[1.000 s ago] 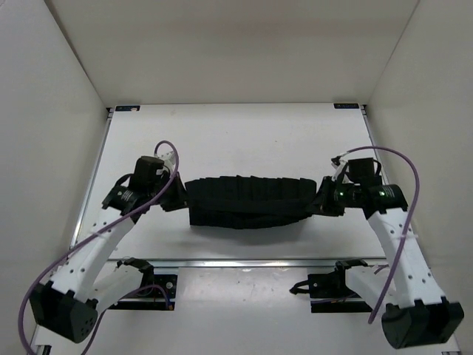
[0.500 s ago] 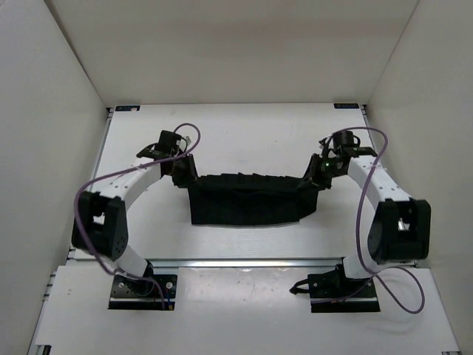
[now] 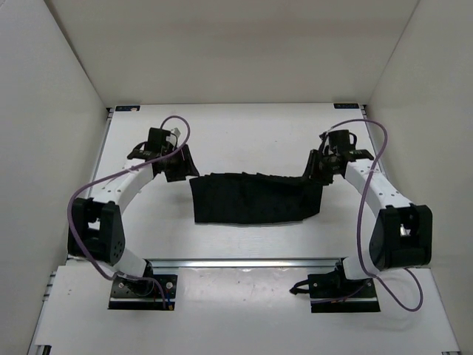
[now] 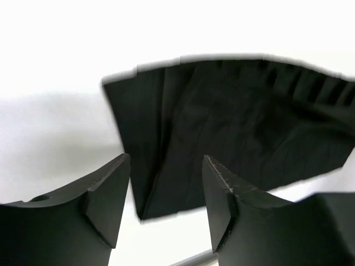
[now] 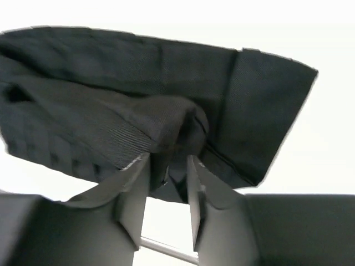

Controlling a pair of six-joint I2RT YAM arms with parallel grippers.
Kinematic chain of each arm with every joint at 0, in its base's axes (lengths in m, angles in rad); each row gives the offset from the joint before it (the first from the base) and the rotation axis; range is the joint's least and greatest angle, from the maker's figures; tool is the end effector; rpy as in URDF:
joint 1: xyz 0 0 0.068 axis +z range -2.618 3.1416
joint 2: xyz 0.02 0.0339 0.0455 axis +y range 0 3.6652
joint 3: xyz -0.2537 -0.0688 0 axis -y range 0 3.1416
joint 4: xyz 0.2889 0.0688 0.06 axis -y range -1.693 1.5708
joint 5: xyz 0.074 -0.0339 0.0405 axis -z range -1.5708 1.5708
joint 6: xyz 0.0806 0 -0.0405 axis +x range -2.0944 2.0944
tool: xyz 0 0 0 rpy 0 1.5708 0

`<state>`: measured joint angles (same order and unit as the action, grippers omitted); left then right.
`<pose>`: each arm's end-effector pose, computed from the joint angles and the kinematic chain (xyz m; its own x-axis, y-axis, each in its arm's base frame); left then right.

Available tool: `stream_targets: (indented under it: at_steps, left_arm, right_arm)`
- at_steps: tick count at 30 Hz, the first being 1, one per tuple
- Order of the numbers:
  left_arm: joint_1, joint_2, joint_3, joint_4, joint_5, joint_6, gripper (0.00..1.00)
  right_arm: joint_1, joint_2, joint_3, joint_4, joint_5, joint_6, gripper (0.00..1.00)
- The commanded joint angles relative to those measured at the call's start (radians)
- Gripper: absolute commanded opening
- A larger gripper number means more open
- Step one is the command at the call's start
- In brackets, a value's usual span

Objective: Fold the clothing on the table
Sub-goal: Fold the skirt

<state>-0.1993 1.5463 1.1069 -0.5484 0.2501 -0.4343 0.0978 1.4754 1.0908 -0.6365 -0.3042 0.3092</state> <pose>0.3729 -0.0957 0.1716 -0.8792 -0.2383 -0.4125 -0.0491 0.9066 -0.4191 0.3609 0.0597 0.1846 -0.8841 0.2050 -0.4199 0.0211 0.9153 0.4023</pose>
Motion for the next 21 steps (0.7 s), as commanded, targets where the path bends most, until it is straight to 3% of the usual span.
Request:
stream_targets:
  at_steps: [1,5,7,9,13,18,21]
  left_arm:
    - [-0.052,-0.089,-0.091,0.005,0.032,-0.007,0.64]
    - [-0.114,-0.135,-0.215,0.042,0.038,-0.047,0.63]
    - [-0.124,-0.149,-0.272,0.073,0.044,-0.066,0.62]
    - [-0.147,-0.163,-0.298,0.094,0.046,-0.089,0.61]
    - [-0.201,-0.134,-0.276,0.128,0.051,-0.113,0.6]
    - [-0.242,-0.097,-0.242,0.175,0.049,-0.132,0.59]
    - [-0.249,-0.074,-0.234,0.22,0.048,-0.15,0.57]
  right_arm:
    - [-0.004,-0.082,-0.084,-0.019,0.126,-0.033,0.27]
    - [-0.017,-0.122,-0.166,-0.003,0.166,-0.042,0.36]
    - [-0.056,-0.183,-0.222,0.079,0.073,-0.044,0.53]
    - [-0.093,-0.242,-0.265,0.165,-0.075,-0.012,0.62]
    - [-0.142,-0.378,-0.342,0.363,-0.154,0.088,0.71]
    - [-0.133,-0.425,-0.345,0.368,-0.073,0.117,0.69]
    - [-0.136,-0.425,-0.348,0.315,-0.032,0.088,0.53]
